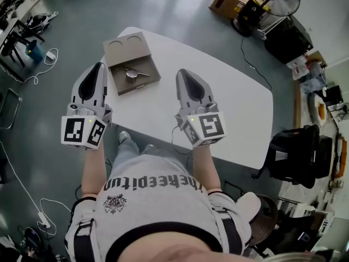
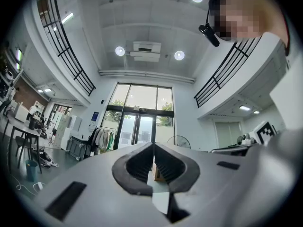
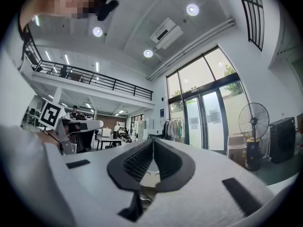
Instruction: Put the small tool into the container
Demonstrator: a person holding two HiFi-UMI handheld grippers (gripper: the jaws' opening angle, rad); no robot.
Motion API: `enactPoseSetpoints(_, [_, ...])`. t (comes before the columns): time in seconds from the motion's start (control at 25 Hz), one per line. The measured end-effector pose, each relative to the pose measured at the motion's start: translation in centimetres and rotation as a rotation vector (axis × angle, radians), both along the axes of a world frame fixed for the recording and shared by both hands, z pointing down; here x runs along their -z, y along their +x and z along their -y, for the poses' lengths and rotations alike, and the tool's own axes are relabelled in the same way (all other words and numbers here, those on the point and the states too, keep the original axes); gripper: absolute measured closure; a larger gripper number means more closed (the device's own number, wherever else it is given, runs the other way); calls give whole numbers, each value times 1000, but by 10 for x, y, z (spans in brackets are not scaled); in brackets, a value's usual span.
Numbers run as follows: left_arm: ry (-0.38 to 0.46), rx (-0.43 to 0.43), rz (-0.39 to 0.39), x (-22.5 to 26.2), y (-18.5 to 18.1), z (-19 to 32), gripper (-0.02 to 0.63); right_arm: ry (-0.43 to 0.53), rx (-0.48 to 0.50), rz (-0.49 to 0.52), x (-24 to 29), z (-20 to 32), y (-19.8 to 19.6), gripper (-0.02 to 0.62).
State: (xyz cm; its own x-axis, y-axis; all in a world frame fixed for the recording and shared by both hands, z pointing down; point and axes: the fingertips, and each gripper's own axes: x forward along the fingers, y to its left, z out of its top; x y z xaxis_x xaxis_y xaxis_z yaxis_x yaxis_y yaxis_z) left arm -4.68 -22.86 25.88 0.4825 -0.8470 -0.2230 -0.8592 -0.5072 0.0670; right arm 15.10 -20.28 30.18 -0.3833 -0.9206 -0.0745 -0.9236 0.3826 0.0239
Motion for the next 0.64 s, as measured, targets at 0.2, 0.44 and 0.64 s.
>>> enactPoseSetpoints(0.2, [-1, 10, 2, 2, 5, -7, 594, 9, 9, 12, 3, -6, 3, 595])
enactPoseSetpoints(0.44, [4, 20, -5, 3, 5, -8, 594, 20, 9, 19, 6, -7, 5, 595])
enactPoseSetpoints(0.64, [8, 21, -8, 6, 11, -12, 594, 23, 4, 23, 8, -11, 13, 595])
